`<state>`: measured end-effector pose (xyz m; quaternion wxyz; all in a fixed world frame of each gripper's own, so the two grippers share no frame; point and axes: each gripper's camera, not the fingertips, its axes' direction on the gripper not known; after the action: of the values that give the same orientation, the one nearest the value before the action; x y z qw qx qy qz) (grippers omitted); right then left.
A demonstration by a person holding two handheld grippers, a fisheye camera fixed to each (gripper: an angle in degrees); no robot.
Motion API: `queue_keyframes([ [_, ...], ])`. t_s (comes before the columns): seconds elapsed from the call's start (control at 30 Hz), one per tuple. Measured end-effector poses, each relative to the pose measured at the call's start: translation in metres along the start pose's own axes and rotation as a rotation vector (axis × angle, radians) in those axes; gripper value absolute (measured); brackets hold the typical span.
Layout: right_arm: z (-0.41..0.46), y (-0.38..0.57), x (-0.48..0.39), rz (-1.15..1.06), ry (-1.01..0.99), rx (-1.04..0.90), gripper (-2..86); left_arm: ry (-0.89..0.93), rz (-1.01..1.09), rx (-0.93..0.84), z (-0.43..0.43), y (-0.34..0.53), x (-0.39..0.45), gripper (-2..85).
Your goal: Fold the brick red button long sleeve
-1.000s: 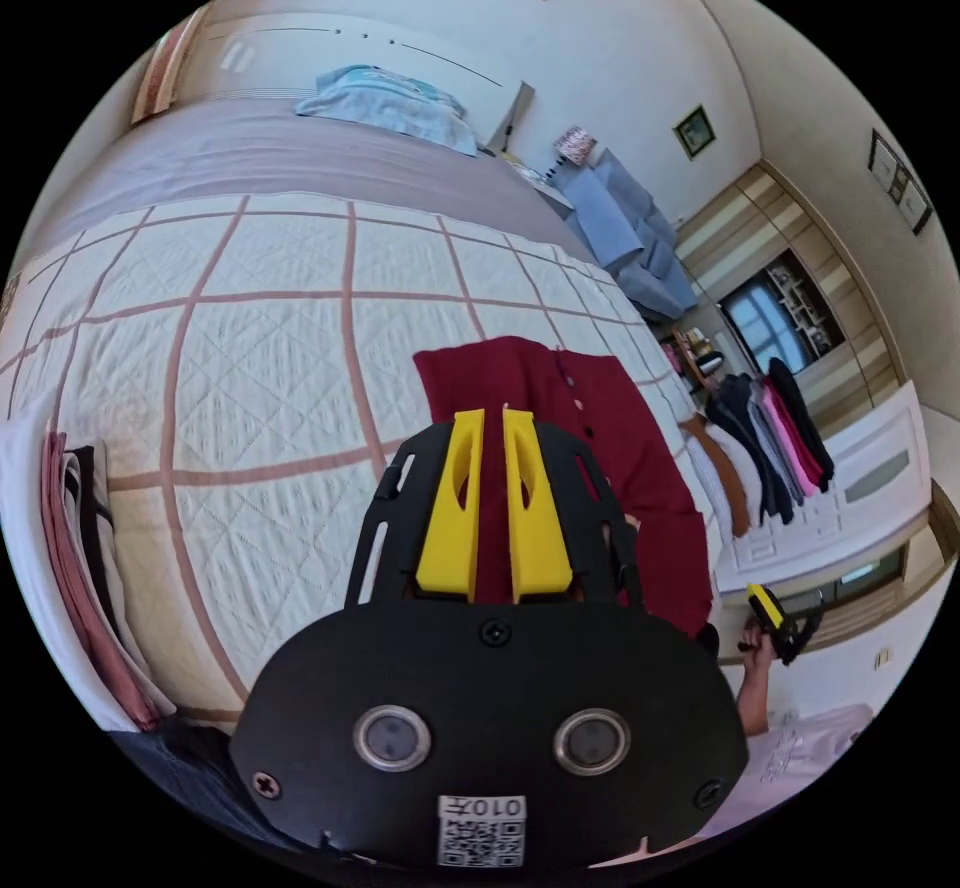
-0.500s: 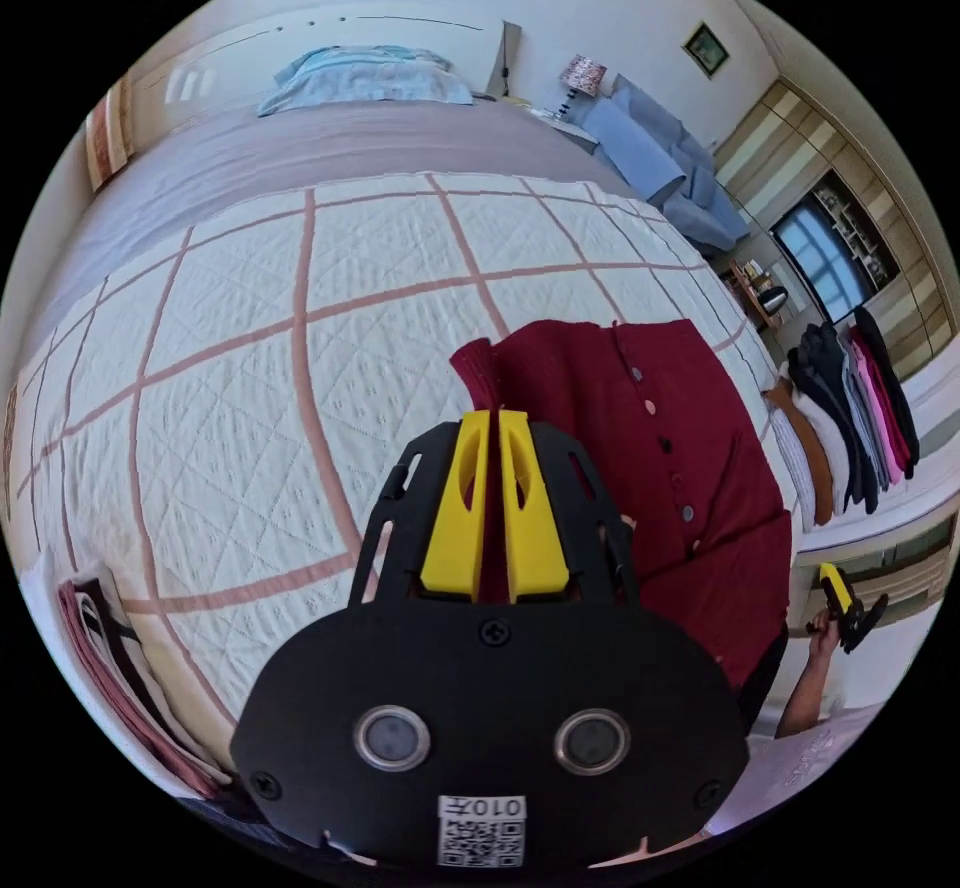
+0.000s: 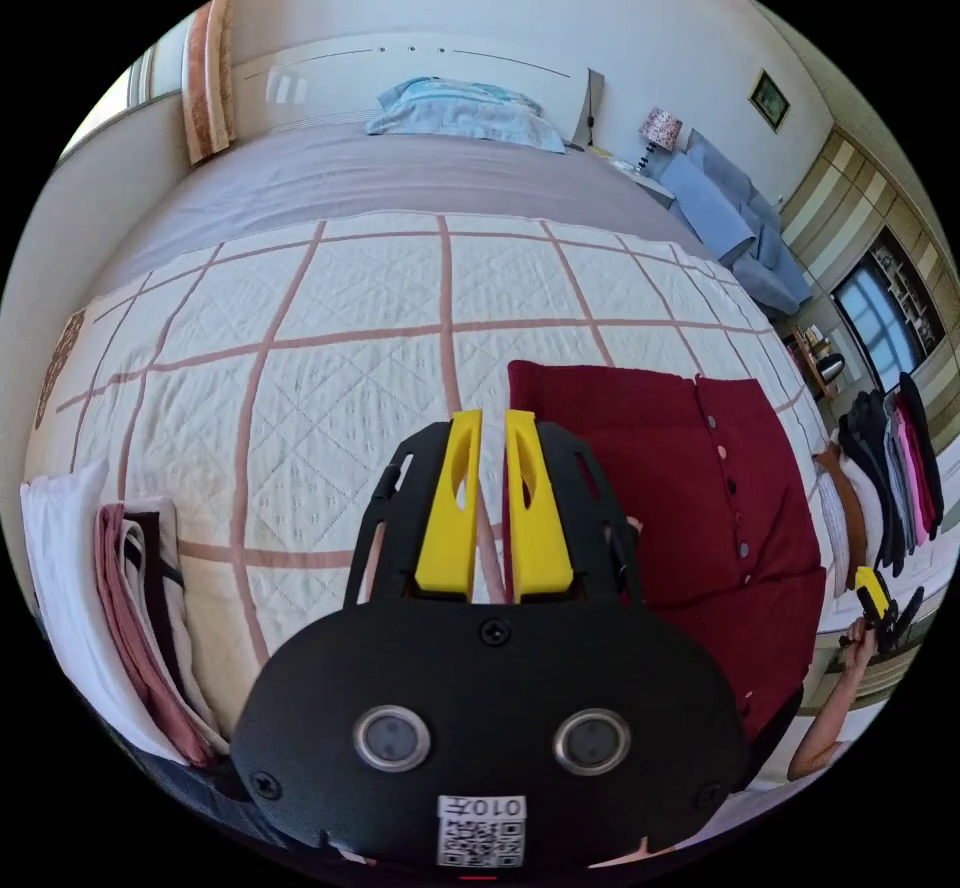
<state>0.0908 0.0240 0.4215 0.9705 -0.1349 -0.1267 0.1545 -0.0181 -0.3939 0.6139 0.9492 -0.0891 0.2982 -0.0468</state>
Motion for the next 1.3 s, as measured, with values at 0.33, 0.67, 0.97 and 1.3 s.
queue_keyframes([
  [0.33,0.192,-0.157,0.068,0.064,-0.196,-0.262,7.3,0.438,0.177,-0.169,0.008,0.121,0.102,-0.1],
  [0.67,0.137,-0.186,-0.042,-0.347,-0.284,-0.016,4.1,0.346,0.143,-0.269,0.034,0.146,0.086,-0.2],
  [0.97,0.114,-0.136,-0.078,-0.383,-0.293,-0.051,6.8,0.375,0.129,-0.263,0.031,0.158,0.082,-0.2],
  [1.3,0.133,-0.130,-0.142,-0.735,-0.062,-0.106,8.9,0.377,0.125,-0.265,0.019,0.174,0.090,-0.1],
])
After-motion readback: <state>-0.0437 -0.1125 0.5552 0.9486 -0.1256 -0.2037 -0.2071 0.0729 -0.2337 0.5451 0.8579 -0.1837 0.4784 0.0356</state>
